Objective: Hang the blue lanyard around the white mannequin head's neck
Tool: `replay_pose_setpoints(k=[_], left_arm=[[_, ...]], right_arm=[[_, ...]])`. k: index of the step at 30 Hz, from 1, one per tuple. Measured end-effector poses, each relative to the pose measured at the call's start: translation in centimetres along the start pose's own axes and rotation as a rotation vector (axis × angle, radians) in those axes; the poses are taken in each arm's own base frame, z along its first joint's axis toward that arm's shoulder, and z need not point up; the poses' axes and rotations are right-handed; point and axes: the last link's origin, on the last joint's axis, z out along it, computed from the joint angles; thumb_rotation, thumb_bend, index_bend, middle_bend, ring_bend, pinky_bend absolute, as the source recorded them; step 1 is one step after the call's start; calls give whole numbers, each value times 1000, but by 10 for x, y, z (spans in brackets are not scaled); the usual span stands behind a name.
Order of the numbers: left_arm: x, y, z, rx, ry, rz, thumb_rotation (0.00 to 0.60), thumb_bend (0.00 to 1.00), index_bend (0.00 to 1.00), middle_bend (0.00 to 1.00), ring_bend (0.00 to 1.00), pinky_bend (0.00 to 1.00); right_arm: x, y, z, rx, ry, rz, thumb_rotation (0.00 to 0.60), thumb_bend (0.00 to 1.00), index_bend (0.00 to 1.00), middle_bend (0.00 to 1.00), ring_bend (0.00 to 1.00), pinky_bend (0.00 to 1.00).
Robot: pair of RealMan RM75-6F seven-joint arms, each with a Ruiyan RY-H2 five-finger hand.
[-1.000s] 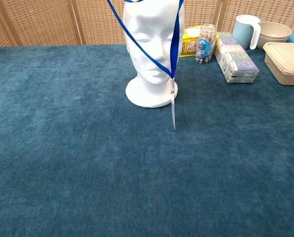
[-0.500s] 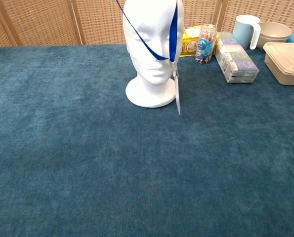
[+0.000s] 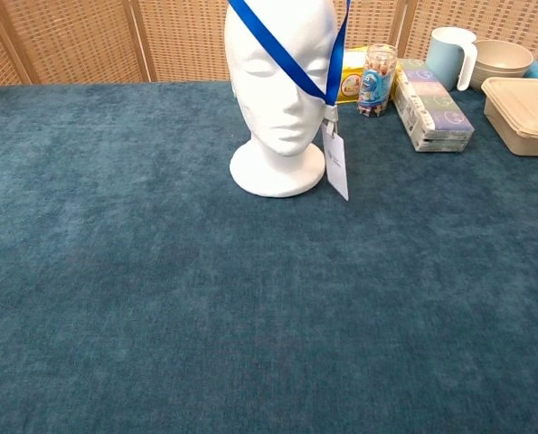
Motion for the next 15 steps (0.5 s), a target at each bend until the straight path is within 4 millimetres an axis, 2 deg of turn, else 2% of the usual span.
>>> replay_pose_setpoints(k=[15], left_arm=[[-17, -21, 11, 46, 19, 22, 420, 474, 803, 1000, 1000, 1000]], right_arm=[[-5, 12, 12, -55, -11, -40, 592, 562, 666, 982, 1000, 1000]])
